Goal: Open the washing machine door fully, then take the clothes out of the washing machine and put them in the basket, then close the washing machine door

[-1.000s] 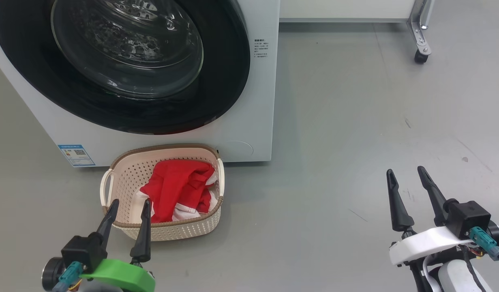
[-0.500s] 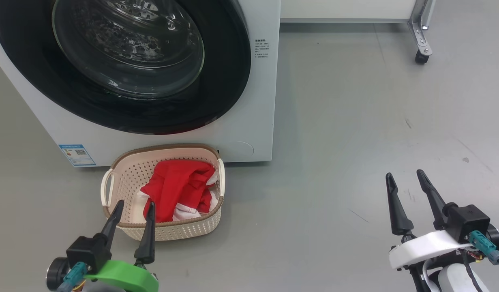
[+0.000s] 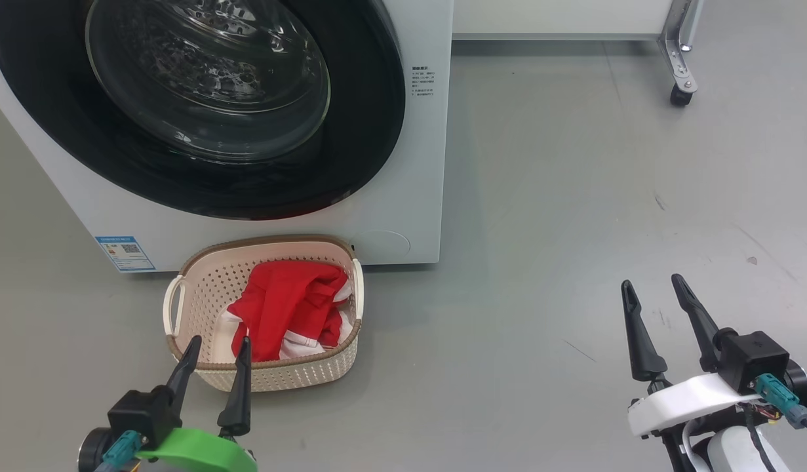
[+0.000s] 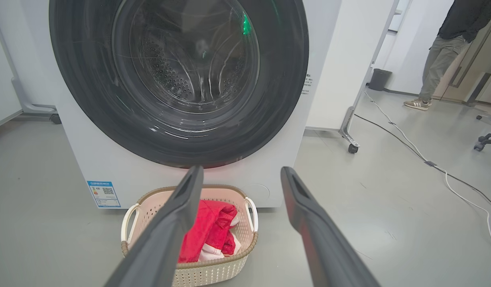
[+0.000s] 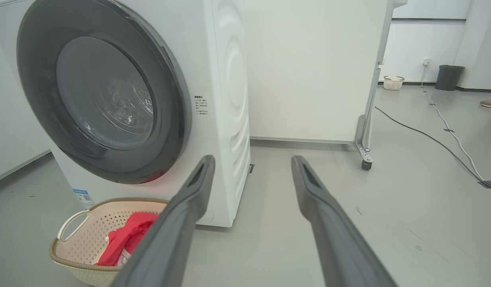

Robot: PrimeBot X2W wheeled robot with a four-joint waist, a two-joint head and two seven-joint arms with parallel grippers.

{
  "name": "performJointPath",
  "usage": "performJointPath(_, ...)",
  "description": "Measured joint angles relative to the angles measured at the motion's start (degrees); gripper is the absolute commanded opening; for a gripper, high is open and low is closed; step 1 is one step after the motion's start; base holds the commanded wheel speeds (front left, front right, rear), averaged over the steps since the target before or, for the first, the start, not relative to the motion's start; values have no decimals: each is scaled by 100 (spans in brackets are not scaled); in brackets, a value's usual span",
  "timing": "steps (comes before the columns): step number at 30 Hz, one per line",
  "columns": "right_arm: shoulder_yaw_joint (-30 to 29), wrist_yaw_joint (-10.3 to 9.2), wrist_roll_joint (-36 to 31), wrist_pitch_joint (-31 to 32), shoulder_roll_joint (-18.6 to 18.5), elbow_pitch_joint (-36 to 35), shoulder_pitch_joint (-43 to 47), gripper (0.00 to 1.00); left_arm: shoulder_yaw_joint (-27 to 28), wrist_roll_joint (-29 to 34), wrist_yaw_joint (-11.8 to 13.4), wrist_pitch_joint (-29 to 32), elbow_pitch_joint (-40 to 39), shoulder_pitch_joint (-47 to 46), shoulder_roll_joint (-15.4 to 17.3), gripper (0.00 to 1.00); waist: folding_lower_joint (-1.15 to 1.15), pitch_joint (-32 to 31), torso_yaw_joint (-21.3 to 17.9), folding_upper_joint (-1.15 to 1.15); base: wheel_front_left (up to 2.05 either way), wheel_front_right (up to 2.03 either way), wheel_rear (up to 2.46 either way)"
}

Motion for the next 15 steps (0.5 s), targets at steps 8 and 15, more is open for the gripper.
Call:
performJointPath(8, -31, 56, -41, 0, 5, 1, 0, 100, 1, -82, -1, 0, 1, 5, 0, 100, 0, -16, 2, 0, 0, 0, 0)
performJointPath(15, -26, 99, -58, 1, 42, 34, 4, 0, 0, -477, -1, 2, -34, 18, -4, 0, 0, -42, 8, 0, 0, 0, 0)
